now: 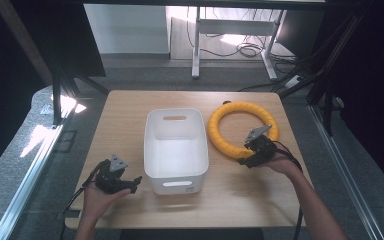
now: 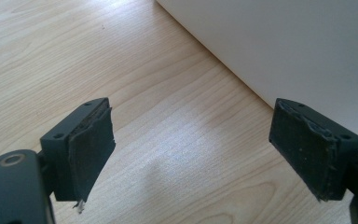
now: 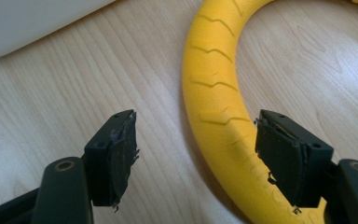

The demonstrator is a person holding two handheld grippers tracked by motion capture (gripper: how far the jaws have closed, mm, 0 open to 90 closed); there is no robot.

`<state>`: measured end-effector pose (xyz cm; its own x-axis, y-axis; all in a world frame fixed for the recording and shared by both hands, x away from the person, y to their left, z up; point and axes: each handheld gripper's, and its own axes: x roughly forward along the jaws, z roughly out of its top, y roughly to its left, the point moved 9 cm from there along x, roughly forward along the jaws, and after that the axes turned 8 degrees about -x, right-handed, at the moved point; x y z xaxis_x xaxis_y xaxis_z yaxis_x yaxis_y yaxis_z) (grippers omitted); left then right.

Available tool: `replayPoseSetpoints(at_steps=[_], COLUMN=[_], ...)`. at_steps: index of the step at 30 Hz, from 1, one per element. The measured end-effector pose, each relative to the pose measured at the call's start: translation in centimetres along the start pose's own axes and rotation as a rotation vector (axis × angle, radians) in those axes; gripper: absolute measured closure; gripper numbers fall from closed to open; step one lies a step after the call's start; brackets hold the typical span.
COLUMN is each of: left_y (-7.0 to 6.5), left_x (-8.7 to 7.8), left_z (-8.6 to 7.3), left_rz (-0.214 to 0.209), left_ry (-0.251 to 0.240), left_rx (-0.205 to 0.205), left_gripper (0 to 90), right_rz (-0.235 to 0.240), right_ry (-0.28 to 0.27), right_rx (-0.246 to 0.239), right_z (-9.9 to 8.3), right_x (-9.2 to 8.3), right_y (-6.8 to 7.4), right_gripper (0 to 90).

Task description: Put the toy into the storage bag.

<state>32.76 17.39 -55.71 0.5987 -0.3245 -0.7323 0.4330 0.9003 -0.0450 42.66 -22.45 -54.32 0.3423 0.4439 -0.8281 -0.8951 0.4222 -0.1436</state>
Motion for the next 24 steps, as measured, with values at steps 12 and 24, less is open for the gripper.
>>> replayPoseSetpoints(at_steps=[12, 24], left_y=[-0.1, -0.1], left_x=[0.1, 0.3], left_z=[-0.1, -0.2], left_rz=[0.004, 0.007], left_ry=[0.007, 0.013], left_rx=[0.004, 0.008], left_gripper=[14.0, 14.0], right_rz=[0.009, 0.021], right_ry=[0.041, 0.114], right_rx=[-0.017, -0.069], right_z=[0.1, 0.2], right_x=[1.2, 2.0], right_y=[-1.2, -2.0], right_gripper=[30.4, 31.0])
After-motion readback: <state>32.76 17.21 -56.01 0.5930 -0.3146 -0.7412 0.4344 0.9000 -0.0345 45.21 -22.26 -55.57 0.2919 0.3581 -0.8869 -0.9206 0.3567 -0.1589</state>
